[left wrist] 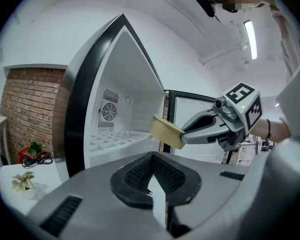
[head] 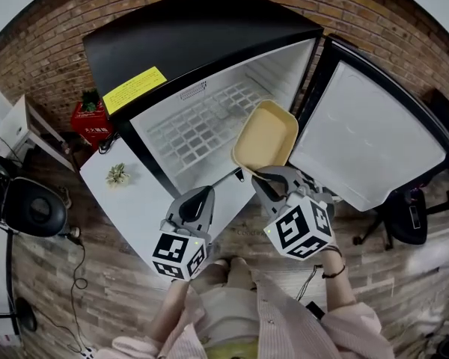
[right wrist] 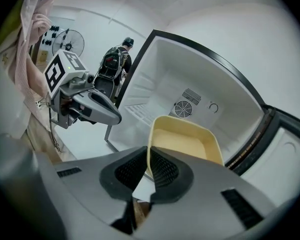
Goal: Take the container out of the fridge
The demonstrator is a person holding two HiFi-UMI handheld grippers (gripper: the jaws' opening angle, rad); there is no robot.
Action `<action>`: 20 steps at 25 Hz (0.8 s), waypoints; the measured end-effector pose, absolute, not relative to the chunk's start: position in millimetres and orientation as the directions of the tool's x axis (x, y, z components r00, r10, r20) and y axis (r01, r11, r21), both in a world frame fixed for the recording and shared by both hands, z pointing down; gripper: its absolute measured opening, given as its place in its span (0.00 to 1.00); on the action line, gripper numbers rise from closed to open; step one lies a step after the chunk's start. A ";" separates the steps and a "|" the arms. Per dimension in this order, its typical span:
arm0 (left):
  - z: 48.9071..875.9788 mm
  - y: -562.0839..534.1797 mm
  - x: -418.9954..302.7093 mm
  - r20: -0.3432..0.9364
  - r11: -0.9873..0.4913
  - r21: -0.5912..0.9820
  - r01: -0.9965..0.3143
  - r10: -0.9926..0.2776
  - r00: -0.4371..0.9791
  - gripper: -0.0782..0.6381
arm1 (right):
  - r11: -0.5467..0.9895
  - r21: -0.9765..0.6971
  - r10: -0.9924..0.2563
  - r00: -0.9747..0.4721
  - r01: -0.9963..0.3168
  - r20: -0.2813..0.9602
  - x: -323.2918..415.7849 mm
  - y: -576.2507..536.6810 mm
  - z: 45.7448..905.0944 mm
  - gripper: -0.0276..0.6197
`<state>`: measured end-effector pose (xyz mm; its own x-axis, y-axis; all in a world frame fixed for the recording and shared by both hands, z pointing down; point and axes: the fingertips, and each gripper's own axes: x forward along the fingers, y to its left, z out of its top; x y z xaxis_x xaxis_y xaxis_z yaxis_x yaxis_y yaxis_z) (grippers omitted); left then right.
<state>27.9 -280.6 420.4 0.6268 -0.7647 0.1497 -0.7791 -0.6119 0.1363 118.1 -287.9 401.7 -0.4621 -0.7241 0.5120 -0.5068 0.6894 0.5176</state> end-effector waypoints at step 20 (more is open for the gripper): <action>438.1 -265.8 20.9 0.195 -0.539 0.147 -0.829 -0.806 0.558 0.10 | 0.739 0.377 -0.659 -0.483 -0.558 0.577 130.4 -255.4 450.4 0.08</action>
